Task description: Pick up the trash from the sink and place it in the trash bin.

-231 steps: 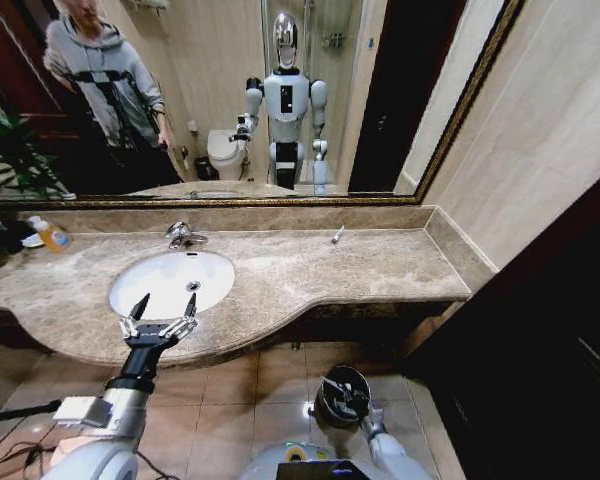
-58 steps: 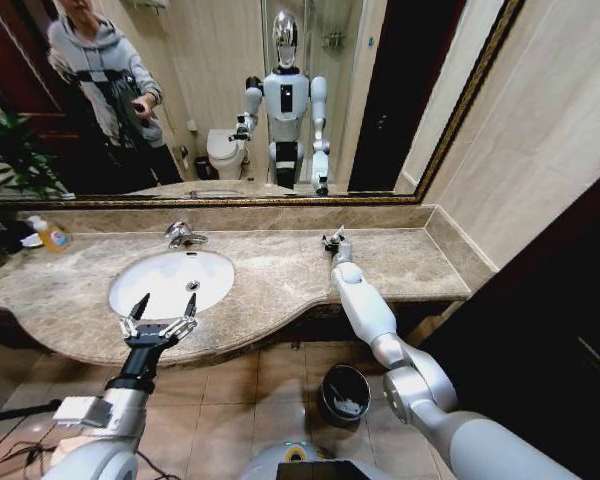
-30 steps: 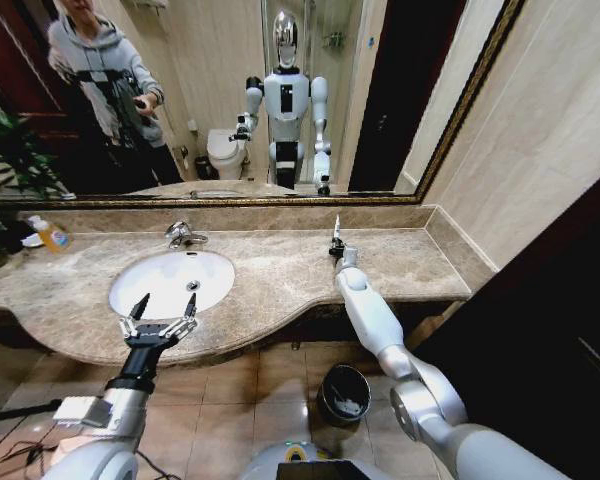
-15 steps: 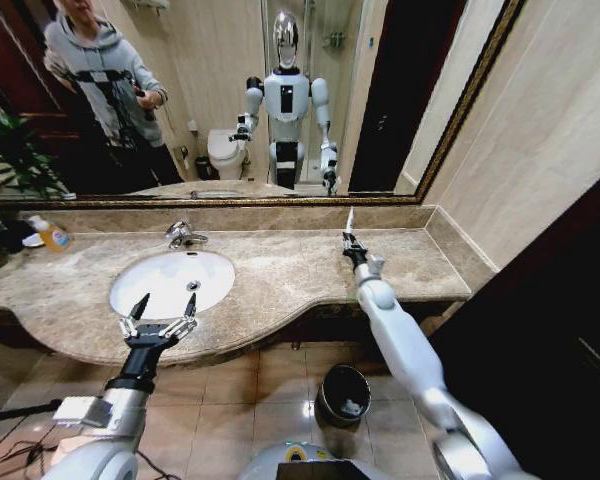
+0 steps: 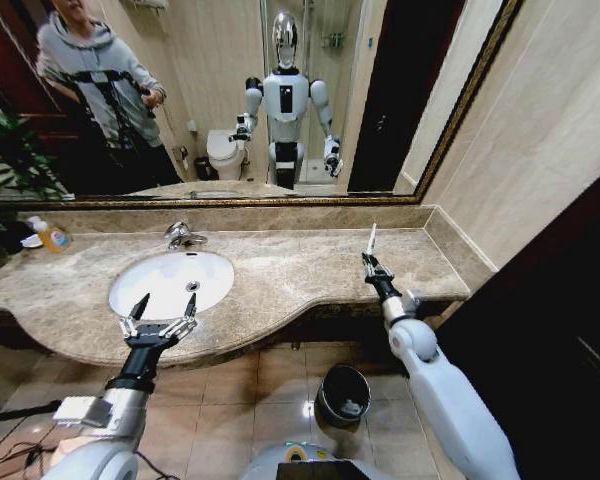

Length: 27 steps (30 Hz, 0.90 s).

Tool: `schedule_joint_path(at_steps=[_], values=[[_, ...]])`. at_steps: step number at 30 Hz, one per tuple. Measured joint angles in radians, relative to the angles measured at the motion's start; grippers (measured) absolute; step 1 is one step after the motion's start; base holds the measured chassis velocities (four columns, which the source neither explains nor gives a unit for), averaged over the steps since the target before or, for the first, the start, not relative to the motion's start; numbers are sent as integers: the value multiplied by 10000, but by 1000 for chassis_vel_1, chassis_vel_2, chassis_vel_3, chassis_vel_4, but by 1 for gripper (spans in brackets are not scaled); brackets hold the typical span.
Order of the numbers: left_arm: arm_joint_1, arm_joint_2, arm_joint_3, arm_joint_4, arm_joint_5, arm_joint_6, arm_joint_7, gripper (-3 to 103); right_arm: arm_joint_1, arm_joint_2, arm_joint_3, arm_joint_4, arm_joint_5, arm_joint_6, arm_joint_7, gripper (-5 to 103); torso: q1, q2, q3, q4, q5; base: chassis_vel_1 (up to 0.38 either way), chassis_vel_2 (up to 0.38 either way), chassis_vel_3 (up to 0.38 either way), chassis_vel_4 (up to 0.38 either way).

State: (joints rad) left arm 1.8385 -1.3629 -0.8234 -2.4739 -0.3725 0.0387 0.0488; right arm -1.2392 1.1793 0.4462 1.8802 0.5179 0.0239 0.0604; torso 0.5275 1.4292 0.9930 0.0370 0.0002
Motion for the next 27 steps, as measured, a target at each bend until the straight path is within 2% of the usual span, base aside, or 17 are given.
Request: schedule_joint_path(at_steps=[1, 5, 6, 9, 10, 14, 15, 17, 18, 19, 21, 27], values=[[0, 0, 0, 0, 0, 0, 0, 100, 0, 0, 0, 0, 0, 0, 0, 17, 0, 0, 0, 0, 0, 0, 0, 0, 0], [0, -1, 0, 0, 0, 0, 0, 100, -1613, 566, 619, 118, -722, 1205, -674, 17, 0, 1, -1, -3, -1, 0, 0, 0, 0], [0, -1, 0, 0, 0, 0, 0, 100, -1613, 566, 619, 118, -722, 1205, -674, 17, 0, 1, -1, -3, -1, 0, 0, 0, 0], [0, 0, 1, 0, 0, 0, 0, 100, -2691, 1130, 843, -32, -1084, 2021, -1069, 17, 0, 1, 0, -2, -1, 0, 0, 0, 0], [0, 0, 1, 0, 0, 0, 0, 100, -2691, 1130, 843, -32, -1084, 2021, -1069, 17, 0, 1, 0, -2, -1, 0, 0, 0, 0], [0, 0, 1, 0, 0, 0, 0, 100, -4288, 1882, 812, -560, -1685, 3407, -1445, 17, 0, 0, 0, -3, -2, 0, 0, 0, 0], [0, 0, 1, 0, 0, 0, 0, 100, -4288, 1882, 812, -560, -1685, 3407, -1445, 17, 0, 0, 0, -3, -2, 0, 0, 0, 0], [0, 0, 1, 0, 0, 0, 0, 100, -4786, 2114, 714, -954, -1902, 4125, -1488, 17, -1, 1, 0, -4, -3, 0, 0, 0, 0], [0, 0, 1, 0, 0, 0, 0, 100, -4786, 2114, 714, -954, -1902, 4125, -1488, 17, -1, 1, 0, -4, -3, 0, 0, 0, 0], [0, -1, 1, 0, 0, 0, 0, 100, -5124, 2236, 607, -1364, -2083, 4655, -1495, 17, -1, 1, -1, -3, -4, 0, 0, 0, 0], [0, 0, 1, 0, 1, 0, 0, 100, -5355, 2251, 468, -1978, -2290, 5202, -1460, 17, -1, 1, 0, -3, -5, 0, 0, 0, 0], [0, -1, 1, 0, 0, 0, 0, 100, -5118, 2350, 421, -3725, -2397, 5696, -1444, 17, 0, 0, 0, -2, -3, 0, 0, 0, 0]])
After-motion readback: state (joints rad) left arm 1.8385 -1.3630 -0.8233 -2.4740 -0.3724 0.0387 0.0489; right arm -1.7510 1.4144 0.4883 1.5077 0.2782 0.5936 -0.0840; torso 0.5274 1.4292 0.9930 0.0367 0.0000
